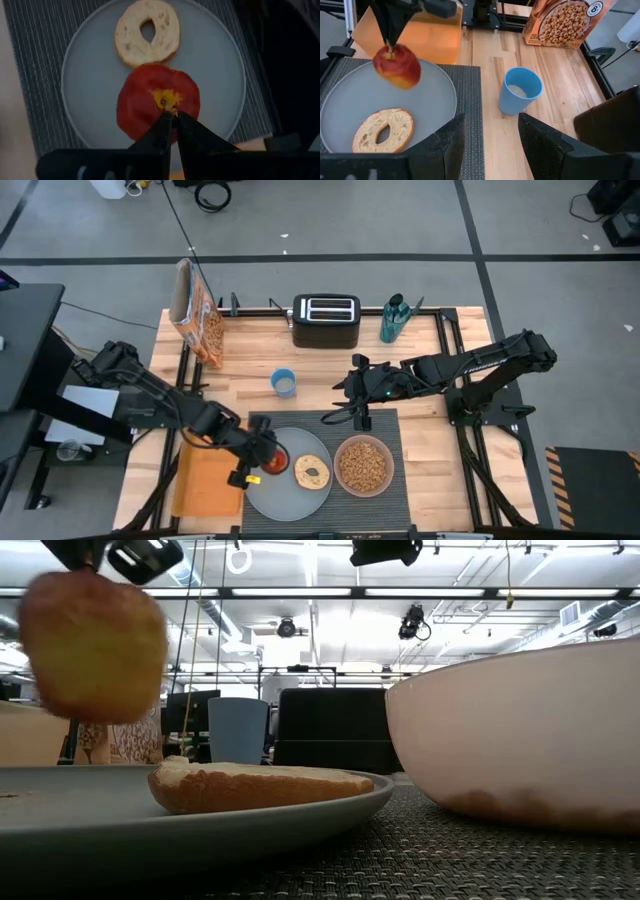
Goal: Arrange a breakfast setting
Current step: Put the red apple on the gray plate
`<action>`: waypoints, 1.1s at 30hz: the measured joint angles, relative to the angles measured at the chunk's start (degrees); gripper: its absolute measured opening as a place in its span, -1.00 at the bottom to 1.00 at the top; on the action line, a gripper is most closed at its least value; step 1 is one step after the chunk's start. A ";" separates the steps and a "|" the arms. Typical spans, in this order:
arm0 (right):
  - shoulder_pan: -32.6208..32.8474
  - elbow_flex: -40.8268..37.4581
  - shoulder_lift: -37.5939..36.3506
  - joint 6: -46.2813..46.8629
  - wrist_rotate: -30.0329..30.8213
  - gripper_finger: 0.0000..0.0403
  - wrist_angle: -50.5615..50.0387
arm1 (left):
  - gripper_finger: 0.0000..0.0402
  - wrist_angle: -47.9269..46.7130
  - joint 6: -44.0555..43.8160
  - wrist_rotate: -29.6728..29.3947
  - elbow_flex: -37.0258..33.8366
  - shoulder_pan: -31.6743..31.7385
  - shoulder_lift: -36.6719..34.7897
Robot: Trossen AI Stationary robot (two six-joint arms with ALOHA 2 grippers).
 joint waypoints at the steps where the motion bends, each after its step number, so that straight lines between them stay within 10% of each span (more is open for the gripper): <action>1: 0.00 0.00 0.00 0.02 0.00 -0.07 0.00 | -0.88 1.58 0.02 0.00 -0.74 0.15 0.00; 33: 0.11 0.00 -0.02 1.95 -0.37 -0.07 -1.97 | -0.88 2.61 2.28 5.61 -1.63 -0.46 7.71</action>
